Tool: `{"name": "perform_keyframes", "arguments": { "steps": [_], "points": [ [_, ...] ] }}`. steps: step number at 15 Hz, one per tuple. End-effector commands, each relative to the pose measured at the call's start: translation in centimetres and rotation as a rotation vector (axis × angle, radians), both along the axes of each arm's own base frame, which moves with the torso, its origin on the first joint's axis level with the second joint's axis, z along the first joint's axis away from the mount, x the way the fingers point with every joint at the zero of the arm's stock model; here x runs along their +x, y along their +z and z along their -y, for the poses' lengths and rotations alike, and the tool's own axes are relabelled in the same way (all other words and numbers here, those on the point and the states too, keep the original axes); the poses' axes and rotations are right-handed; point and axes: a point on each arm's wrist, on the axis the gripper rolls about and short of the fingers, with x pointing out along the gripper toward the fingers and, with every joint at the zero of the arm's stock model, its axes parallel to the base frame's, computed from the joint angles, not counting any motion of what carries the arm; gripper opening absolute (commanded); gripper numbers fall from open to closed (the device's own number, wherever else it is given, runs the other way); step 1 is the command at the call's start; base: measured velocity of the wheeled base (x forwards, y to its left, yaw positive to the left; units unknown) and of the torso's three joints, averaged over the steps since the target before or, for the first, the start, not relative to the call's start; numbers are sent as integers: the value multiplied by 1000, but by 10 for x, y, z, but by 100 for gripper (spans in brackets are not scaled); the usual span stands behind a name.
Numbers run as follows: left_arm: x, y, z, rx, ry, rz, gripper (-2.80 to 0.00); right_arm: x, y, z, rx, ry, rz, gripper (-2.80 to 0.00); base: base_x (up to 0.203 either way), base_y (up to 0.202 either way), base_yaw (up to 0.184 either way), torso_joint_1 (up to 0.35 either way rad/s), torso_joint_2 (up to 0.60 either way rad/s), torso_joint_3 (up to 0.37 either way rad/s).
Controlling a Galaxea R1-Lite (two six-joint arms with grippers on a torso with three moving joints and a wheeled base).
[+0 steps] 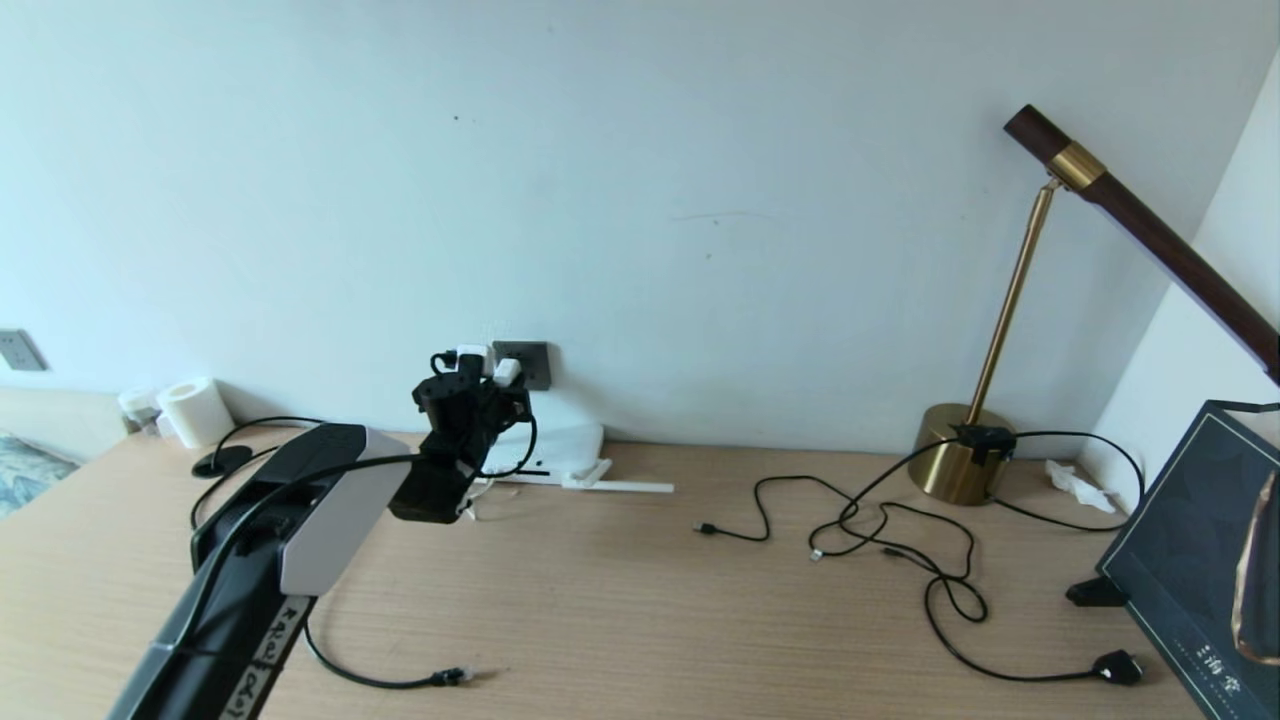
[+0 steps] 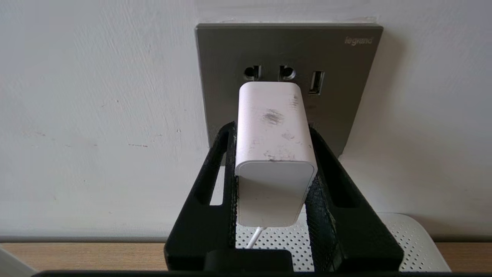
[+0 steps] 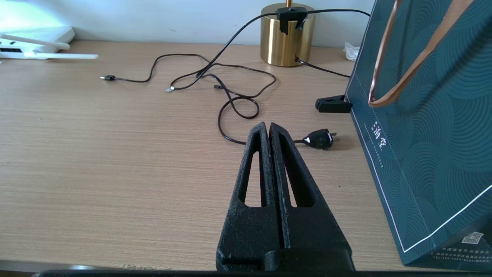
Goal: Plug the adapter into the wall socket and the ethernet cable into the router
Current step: Plug plug into socket
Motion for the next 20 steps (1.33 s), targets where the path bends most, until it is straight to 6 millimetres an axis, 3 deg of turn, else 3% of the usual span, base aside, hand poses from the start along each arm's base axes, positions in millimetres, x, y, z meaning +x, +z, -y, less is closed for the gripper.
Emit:
{"name": "perform_keyframes", "arguments": {
  "steps": [1, 20],
  "points": [
    [0, 3, 0, -1, -1, 9, -280, 0, 0, 0, 0, 0, 0, -280, 0, 0, 0, 0, 0, 0],
    [5, 3, -3, 0, 5, 2, -280, 0, 0, 0, 0, 0, 0, -280, 0, 0, 0, 0, 0, 0]
  ]
}}
